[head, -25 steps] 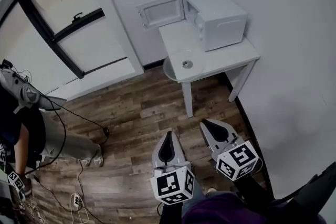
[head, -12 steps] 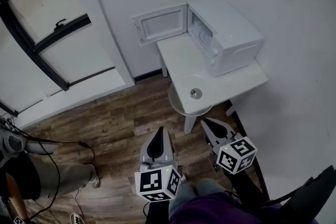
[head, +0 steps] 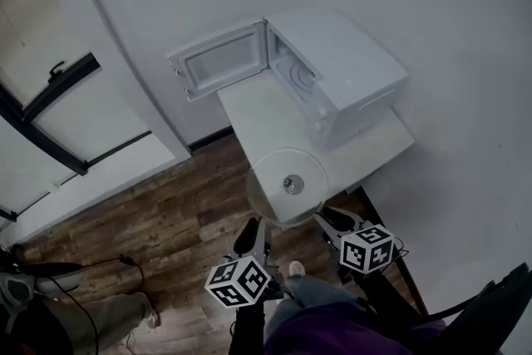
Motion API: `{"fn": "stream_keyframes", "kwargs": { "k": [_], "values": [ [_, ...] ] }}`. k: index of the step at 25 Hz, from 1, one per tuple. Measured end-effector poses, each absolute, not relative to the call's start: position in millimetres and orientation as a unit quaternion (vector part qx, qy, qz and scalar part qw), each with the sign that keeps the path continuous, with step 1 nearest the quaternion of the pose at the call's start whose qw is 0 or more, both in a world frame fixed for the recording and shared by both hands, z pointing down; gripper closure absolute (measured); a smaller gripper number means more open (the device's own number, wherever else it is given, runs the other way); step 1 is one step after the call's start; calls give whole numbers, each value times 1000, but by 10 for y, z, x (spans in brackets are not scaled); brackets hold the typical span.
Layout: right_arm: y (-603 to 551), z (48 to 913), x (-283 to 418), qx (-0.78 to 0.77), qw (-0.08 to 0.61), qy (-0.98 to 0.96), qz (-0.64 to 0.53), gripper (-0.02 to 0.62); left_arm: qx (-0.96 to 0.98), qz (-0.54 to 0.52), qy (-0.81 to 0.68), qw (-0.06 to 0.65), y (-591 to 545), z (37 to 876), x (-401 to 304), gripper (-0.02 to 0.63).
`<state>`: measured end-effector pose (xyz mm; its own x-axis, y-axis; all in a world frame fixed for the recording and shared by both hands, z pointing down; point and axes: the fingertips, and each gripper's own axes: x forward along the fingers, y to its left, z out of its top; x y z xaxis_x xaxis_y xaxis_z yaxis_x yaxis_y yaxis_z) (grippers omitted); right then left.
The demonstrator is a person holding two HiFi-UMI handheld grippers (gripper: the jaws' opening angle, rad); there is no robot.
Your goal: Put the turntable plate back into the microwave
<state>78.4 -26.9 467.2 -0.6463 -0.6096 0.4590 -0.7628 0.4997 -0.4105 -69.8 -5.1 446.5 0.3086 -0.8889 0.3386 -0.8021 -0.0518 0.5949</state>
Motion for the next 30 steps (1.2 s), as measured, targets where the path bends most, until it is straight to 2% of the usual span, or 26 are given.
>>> {"fn": "stream_keyframes", "kwargs": {
  "k": [5, 9, 12, 17, 24, 30],
  "values": [
    [-524, 5067, 1011, 405, 148, -827, 361, 464, 686, -53, -595, 415, -421, 4893, -818, 466],
    [-456, 5443, 1154, 369, 160, -806, 433, 439, 656, -69, -584, 472, -546, 5267, -980, 393],
    [-371, 5694, 1195, 356, 155, -784, 485, 431, 631, -84, -569, 521, -587, 5527, -1119, 383],
    [-233, 5992, 1080, 359, 111, -733, 566, 431, 608, -26, -567, 555, -615, 5991, -1183, 370],
    [-242, 6034, 807, 359, -5, -666, 654, 431, 612, -49, -464, 639, -748, 6230, -876, 364],
    [-234, 6116, 696, 374, -33, -633, 677, 433, 604, -76, -422, 672, -778, 6333, -711, 368]
  ]
}}
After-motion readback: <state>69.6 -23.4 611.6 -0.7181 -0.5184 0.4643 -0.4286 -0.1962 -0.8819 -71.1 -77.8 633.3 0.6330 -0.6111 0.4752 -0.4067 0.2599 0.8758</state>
